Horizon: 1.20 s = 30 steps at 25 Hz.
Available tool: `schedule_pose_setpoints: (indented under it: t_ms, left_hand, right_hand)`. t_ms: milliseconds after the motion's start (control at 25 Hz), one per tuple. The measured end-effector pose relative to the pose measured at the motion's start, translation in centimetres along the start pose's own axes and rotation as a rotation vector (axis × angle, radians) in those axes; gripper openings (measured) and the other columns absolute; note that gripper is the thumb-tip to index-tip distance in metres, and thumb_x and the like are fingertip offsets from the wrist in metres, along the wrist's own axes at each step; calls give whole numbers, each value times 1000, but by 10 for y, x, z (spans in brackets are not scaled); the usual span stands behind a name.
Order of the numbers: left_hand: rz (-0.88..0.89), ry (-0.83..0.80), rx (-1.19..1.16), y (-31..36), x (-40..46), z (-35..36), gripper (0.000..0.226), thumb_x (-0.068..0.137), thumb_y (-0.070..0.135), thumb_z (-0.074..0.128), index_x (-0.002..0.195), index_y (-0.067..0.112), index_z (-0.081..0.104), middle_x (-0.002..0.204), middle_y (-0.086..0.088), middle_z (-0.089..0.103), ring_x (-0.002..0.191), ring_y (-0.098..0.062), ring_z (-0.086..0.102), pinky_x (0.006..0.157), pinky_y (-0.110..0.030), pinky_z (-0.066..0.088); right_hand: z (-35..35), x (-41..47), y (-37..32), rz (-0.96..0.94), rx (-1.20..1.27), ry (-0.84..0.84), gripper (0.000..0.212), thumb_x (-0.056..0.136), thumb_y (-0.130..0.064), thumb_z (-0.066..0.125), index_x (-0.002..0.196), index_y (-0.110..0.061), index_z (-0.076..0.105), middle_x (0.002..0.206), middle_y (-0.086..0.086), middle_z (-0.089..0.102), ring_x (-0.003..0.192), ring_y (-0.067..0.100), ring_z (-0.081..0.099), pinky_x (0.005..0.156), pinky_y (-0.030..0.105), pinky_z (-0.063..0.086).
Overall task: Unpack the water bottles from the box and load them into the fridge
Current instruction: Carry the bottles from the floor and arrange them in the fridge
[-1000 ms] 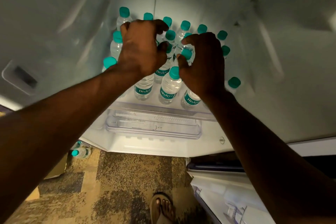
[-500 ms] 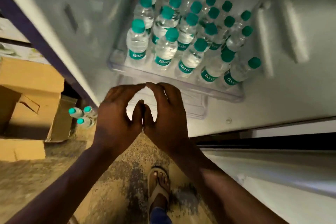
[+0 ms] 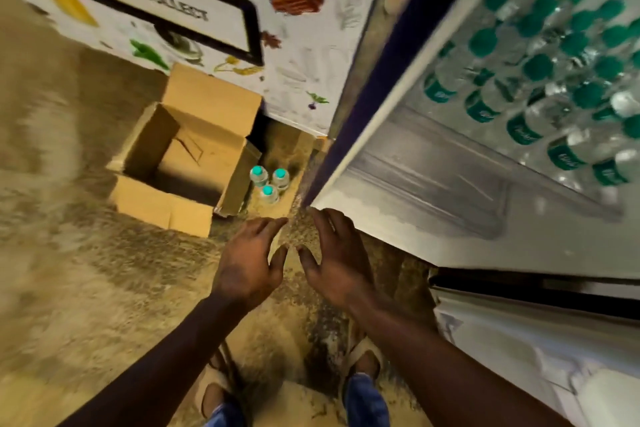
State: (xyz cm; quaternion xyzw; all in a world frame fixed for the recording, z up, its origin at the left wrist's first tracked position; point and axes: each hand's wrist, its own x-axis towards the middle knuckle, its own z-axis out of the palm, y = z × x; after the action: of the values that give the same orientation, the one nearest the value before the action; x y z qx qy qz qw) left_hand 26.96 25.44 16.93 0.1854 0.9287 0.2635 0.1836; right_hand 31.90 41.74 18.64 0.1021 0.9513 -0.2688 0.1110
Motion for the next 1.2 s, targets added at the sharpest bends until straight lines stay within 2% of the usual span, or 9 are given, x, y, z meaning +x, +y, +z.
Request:
schedule_pose_setpoints:
  t_ms: [160,280,560,760,920,1080,1200]
  left_hand:
    - [-60,-37,33,-58,-13,-18,50,92,29,60,141,21,53,136,-6,59,125,-28,53,104,-40,45]
    - [-80,-93,100,-89,-4,-32,52,93,30,58,144,22,49,140,-6,56,126,-27,50,105,-39,44]
    - [-96,-230,210,-157,22,-37,56,93,30,59,146,21,44,137,-8,57,120,-30,53,96,-40,49]
    - [-120,-254,153,-186,64,15,55,95,31,59,146,20,44,142,-8,53,126,-30,51,102,-42,48]
    - [-104,-207,200,-205,133,65,59,95,24,60,149,19,39,143,-12,50,122,-32,53,96,-45,51]
    - [-45,-99,281,-228,194,108,74,92,16,65,155,22,25,150,-13,41,127,-33,47,98,-47,51]
    - [65,-111,436,-243,225,134,88,87,16,72,158,21,18,157,-12,34,138,-33,37,107,-44,44]
  right_hand:
    - [32,12,-37,13,-11,-65,66,92,-44,59,151,-26,33,148,3,39,137,24,39,110,41,41]
    - [48,32,-58,146,-6,-89,68,93,-45,61,152,-29,30,152,2,35,138,21,38,113,35,40]
    - [111,63,-79,289,-3,-137,71,94,-46,60,153,-20,30,152,11,40,138,29,40,111,38,37]
    - [157,112,-46,293,8,-159,69,93,-43,64,150,-20,33,149,13,42,134,31,45,105,40,43]
    - [200,164,-2,261,-42,-156,71,92,-40,68,149,-21,31,144,15,45,130,35,50,102,43,46]
    - [242,203,31,222,-58,-135,77,89,-38,72,151,-24,29,141,13,47,128,35,52,101,45,46]
    - [273,224,52,221,-50,-76,76,86,-41,74,148,-26,34,137,11,50,124,35,55,99,45,48]
